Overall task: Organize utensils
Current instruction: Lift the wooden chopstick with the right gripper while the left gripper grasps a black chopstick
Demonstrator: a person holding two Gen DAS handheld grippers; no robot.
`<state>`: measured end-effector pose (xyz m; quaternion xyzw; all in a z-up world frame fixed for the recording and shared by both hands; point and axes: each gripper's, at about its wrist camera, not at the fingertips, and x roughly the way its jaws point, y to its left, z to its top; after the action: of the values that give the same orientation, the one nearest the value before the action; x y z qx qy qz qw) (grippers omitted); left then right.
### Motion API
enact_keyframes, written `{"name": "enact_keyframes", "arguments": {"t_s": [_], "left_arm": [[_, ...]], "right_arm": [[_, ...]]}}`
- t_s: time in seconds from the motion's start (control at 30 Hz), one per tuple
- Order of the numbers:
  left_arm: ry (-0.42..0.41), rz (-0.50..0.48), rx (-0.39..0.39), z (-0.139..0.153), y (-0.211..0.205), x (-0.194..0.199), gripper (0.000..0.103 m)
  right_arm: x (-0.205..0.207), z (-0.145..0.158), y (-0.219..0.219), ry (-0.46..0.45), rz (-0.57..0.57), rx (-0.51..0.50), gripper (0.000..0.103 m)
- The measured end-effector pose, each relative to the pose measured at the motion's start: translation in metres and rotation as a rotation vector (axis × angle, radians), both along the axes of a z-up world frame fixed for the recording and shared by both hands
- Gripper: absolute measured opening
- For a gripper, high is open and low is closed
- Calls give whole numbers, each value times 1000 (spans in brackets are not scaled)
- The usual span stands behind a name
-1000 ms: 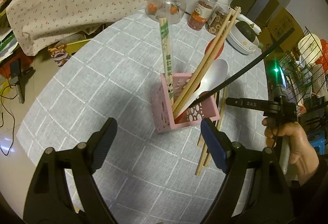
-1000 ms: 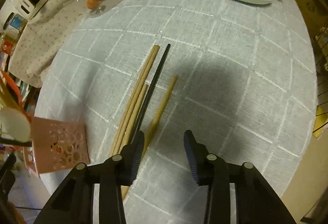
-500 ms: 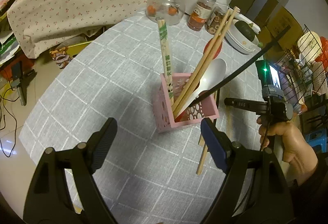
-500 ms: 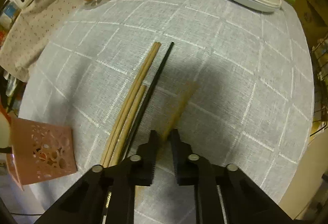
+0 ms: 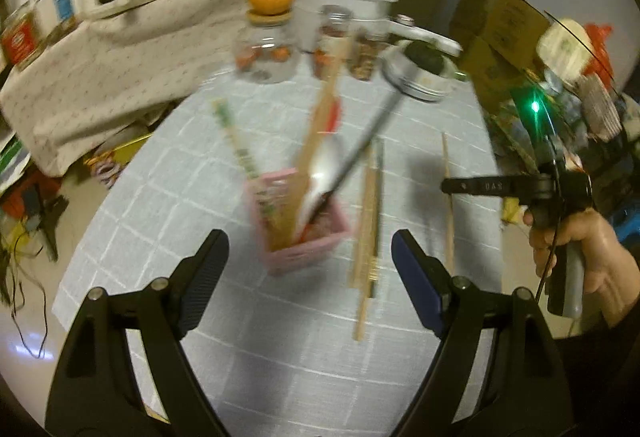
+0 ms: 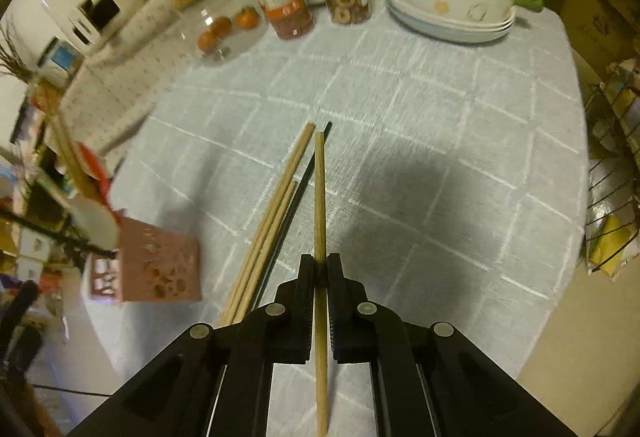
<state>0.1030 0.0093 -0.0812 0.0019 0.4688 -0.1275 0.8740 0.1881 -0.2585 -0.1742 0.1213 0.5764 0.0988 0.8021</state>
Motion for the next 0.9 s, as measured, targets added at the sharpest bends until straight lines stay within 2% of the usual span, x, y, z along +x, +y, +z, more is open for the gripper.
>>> {"name": "enact_keyframes", "arguments": {"t_s": [0.23, 0.3, 0.47, 0.57, 0.6, 0.7, 0.77, 0.87, 0.9], "left_arm": [[-13, -135, 19, 5, -53, -6, 82], [-5, -151, 35, 4, -70, -4, 71], [16, -223, 122, -9, -119, 14, 50], [95, -212, 106, -30, -143, 41, 45], [134, -206, 94, -41, -151, 56, 40], [196, -170, 117, -72, -167, 94, 35], [209, -130, 145, -89, -170, 116, 33], [233, -64, 166, -112, -166, 148, 22], [248, -45, 166, -120, -164, 158, 22]], "right_arm": [[-28, 24, -30, -55, -25, 60, 6], [-34, 28, -42, -61, -40, 74, 6], [-38, 34, -78, -60, -88, 106, 6], [-37, 32, -95, -44, -112, 135, 6], [-37, 32, -102, -43, -123, 141, 6], [-36, 34, -116, -47, -142, 156, 6], [-34, 35, -125, -48, -149, 165, 6], [-30, 35, -132, -49, -153, 165, 6], [-28, 35, -135, -48, -153, 168, 6]]}}
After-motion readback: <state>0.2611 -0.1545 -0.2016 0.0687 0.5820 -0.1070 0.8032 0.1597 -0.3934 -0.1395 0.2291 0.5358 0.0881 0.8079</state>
